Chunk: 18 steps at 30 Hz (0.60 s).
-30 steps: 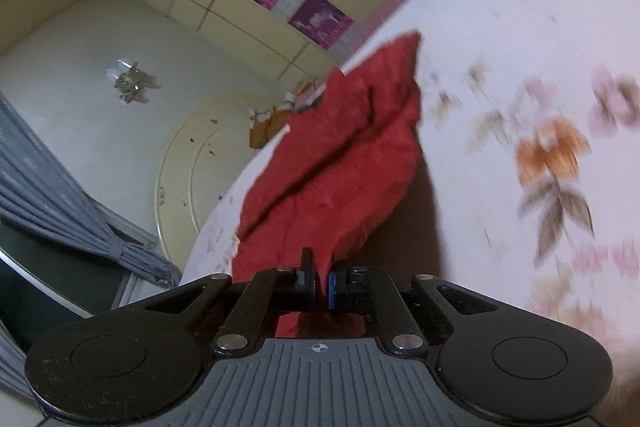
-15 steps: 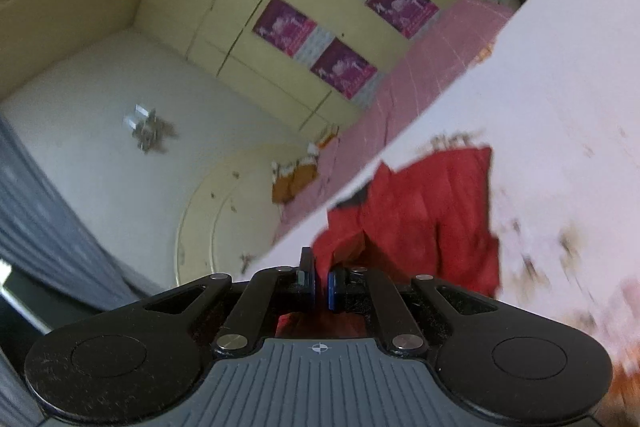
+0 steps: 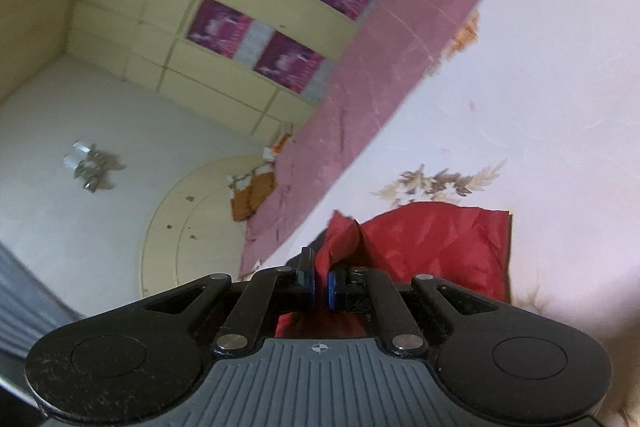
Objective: Fold large clothes
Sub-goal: 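Grasp the jacket hem with both tools and lift it toward the collar, then lay the hem over the collar and open both tools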
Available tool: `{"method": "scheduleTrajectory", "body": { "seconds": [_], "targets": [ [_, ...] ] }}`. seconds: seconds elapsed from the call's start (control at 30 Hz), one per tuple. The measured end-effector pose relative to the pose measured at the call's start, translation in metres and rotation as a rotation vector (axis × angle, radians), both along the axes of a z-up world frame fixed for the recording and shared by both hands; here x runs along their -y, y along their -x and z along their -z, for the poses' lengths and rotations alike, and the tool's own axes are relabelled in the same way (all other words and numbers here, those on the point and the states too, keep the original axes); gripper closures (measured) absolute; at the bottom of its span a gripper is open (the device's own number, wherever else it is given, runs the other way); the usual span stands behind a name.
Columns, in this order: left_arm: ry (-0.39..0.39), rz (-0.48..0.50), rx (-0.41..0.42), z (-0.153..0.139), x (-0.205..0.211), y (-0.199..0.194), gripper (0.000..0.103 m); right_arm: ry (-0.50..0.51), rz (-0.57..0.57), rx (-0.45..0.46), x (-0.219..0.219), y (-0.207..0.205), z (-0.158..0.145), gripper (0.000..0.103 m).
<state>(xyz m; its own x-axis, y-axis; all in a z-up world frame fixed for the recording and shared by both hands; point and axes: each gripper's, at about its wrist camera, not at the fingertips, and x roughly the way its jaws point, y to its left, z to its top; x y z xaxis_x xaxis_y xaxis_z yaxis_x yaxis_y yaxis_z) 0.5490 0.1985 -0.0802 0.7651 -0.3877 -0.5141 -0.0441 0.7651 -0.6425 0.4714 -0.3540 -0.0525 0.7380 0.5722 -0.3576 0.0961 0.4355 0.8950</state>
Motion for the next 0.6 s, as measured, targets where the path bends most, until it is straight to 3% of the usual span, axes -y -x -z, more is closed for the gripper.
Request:
{"method": "scheduleTrajectory", "body": {
  "seconds": [0.13, 0.17, 0.2, 0.23, 0.27, 0.3, 0.43, 0.47, 0.6],
  "targets": [
    [0.081, -0.014, -0.024, 0.026, -0.008, -0.023, 0.086, -0.025, 0.011, -0.042, -0.001, -0.028, 0.029, 0.095],
    [0.104, -0.021, -0.031, 0.032, -0.01, -0.028, 0.082, -0.026, 0.016, -0.045, -0.001, -0.034, 0.033, 0.074],
    [0.136, -0.028, -0.033, 0.037, -0.013, -0.032, 0.066, -0.015, 0.032, -0.042, -0.001, -0.038, 0.037, 0.053],
    [0.155, -0.042, -0.039, 0.04, -0.015, -0.035, 0.033, 0.017, 0.066, -0.03, -0.001, -0.038, 0.035, 0.017],
    [0.149, -0.084, -0.033, 0.04, -0.017, -0.033, 0.019, 0.054, 0.092, -0.006, -0.002, -0.038, 0.033, 0.013],
    [0.129, -0.123, -0.002, 0.038, -0.019, -0.03, 0.011, 0.066, 0.088, 0.008, -0.002, -0.04, 0.031, 0.013],
    [0.137, -0.1, 0.022, 0.039, -0.03, -0.033, 0.012, 0.192, 0.034, 0.021, -0.009, -0.046, 0.027, 0.017],
    [0.102, -0.082, 0.012, 0.04, -0.03, -0.035, 0.012, 0.22, 0.015, 0.016, -0.011, -0.047, 0.028, 0.024],
    [-0.038, 0.034, -0.072, 0.049, -0.026, -0.05, 0.02, 0.355, -0.035, -0.008, -0.024, -0.056, 0.035, 0.028]
  ]
}}
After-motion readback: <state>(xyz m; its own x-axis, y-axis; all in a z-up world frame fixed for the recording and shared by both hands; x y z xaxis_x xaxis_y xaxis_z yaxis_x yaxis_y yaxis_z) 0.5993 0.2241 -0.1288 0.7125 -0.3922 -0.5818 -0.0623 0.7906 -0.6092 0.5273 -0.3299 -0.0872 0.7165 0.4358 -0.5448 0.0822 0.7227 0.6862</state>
